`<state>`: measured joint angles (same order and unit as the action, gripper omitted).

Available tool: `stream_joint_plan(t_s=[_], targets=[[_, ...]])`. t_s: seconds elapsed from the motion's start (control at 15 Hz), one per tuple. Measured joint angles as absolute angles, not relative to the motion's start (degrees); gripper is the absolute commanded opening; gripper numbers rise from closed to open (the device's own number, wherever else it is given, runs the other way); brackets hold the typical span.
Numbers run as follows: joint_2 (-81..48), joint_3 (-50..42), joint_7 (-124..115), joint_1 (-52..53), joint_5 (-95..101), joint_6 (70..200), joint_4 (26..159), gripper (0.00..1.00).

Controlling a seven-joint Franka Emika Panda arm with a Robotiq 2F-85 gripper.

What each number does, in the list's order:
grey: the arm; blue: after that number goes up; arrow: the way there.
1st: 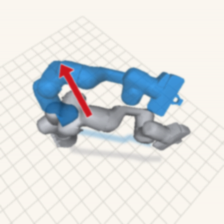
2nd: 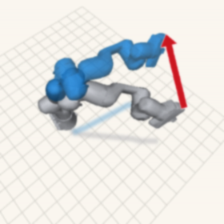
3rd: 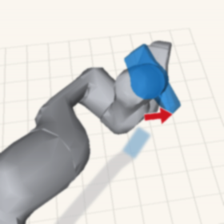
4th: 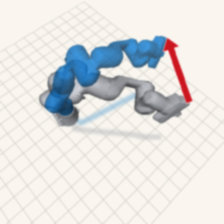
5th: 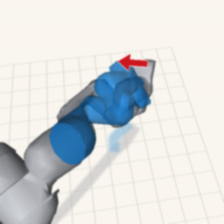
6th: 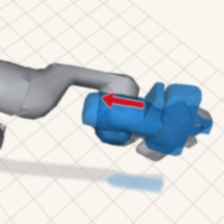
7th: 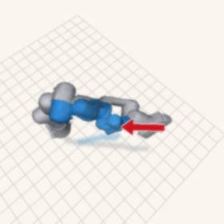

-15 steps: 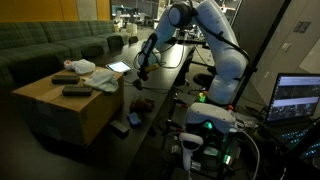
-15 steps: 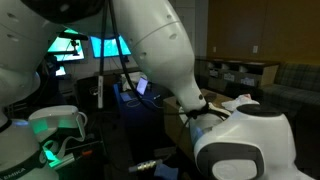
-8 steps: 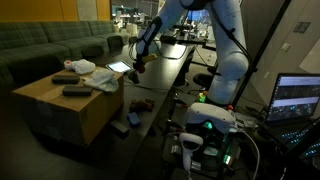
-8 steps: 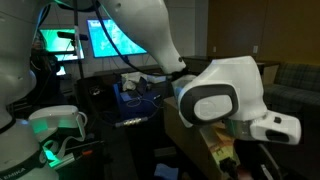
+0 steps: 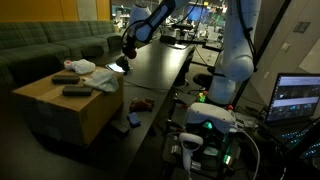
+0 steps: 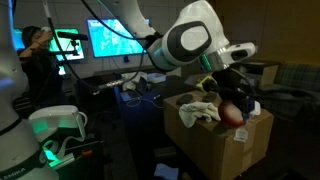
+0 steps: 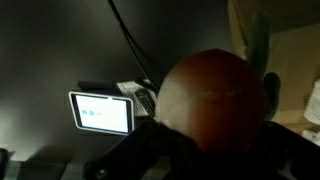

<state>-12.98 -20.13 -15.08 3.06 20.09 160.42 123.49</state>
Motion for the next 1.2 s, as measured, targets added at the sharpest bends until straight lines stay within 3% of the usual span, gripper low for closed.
stream_joint_plan(t_s=[0.53, 1.2], targets=[[-7.2, -17.9, -32.3, 16.7, 34.9, 158.8, 120.6, 0.12], [-24.4, -14.1, -32.5, 18.5, 32.9, 161.0, 106.5, 0.13]])
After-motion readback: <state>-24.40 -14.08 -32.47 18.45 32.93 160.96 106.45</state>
